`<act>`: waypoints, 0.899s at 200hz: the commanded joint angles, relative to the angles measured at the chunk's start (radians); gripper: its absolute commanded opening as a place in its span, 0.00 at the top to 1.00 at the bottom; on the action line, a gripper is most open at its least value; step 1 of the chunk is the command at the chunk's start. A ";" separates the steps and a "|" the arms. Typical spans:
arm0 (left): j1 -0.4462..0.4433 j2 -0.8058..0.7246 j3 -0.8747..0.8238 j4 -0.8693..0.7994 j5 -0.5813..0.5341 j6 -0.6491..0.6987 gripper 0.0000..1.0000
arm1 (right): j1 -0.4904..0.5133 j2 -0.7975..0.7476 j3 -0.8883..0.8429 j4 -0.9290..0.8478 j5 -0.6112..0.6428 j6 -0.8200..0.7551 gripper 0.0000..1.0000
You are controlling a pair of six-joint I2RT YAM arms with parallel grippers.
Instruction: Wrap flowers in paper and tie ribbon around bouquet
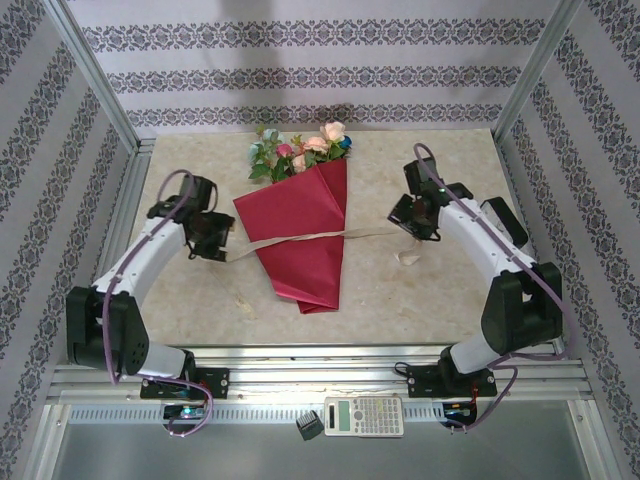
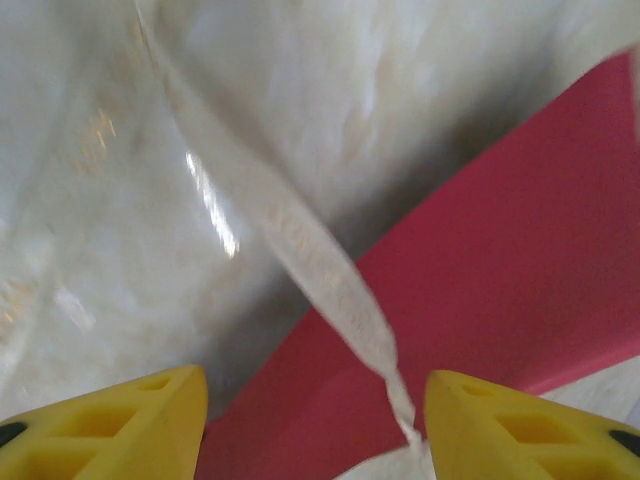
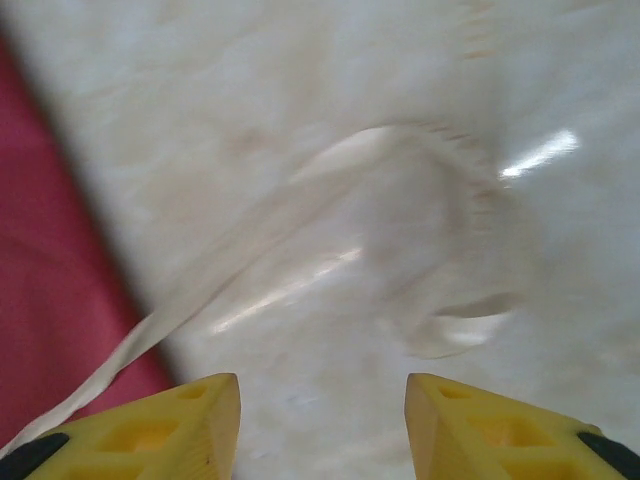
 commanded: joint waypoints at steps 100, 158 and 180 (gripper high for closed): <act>-0.062 0.236 -0.115 0.264 0.016 -0.422 0.31 | 0.074 0.384 -0.012 0.433 -0.351 0.529 0.46; -0.044 0.317 -0.122 0.430 -0.011 -0.460 0.54 | 0.082 0.463 -0.030 0.493 -0.347 0.663 0.71; -0.043 0.308 -0.120 0.434 0.025 -0.395 0.85 | 0.085 0.393 -0.067 0.477 -0.313 0.659 0.96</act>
